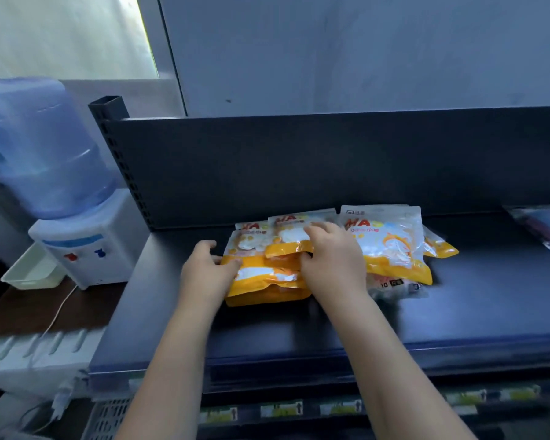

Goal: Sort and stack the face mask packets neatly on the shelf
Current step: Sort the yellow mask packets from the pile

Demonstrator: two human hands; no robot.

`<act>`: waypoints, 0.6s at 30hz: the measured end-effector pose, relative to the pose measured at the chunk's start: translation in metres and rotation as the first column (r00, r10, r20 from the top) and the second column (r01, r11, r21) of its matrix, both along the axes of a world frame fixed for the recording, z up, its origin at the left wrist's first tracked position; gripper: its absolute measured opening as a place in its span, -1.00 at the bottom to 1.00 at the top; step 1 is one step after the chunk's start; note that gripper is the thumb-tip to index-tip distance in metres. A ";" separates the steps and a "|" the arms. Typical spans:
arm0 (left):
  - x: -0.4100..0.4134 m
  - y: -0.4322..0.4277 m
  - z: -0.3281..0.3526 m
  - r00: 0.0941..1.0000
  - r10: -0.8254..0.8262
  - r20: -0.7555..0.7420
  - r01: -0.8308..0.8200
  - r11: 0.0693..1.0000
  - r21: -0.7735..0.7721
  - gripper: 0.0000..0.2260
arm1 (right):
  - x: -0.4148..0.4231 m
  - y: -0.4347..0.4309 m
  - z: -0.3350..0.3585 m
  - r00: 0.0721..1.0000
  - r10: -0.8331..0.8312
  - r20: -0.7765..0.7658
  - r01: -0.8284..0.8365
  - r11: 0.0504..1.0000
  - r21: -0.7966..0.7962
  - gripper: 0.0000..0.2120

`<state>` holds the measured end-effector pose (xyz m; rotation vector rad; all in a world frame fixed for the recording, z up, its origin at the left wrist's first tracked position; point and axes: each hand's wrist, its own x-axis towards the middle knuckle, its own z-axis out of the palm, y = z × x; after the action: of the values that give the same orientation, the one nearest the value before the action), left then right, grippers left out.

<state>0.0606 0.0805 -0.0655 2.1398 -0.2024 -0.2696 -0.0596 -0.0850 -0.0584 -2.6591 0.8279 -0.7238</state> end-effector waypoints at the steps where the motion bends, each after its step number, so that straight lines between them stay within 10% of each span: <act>1: 0.004 0.001 -0.002 0.999 0.020 -0.025 -0.022 0.997 -0.077 -0.39 | 0.002 0.000 -0.001 0.999 -0.020 0.036 0.021 1.000 -0.021 -0.76; 7: 0.025 0.009 0.006 0.930 -0.003 -0.368 -0.209 0.819 -0.535 -0.59 | 0.003 -0.003 0.006 0.918 0.120 0.379 -0.042 0.977 -0.207 -0.91; 11: 0.031 0.026 0.017 0.900 -0.167 -0.402 -0.088 0.834 -0.545 -0.64 | 0.005 0.014 0.020 0.858 0.269 0.438 -0.247 0.963 -0.108 -0.83; 18: 0.036 0.045 0.004 0.868 -0.229 -0.441 -0.088 0.803 -0.589 -0.52 | 0.020 0.039 0.011 0.986 0.166 -0.019 -0.161 0.976 0.146 -0.49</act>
<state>0.0963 0.1259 -0.0615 1.3745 -0.0538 -0.6970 -0.0400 -0.0458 -0.0473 -2.5764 0.6332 -0.5612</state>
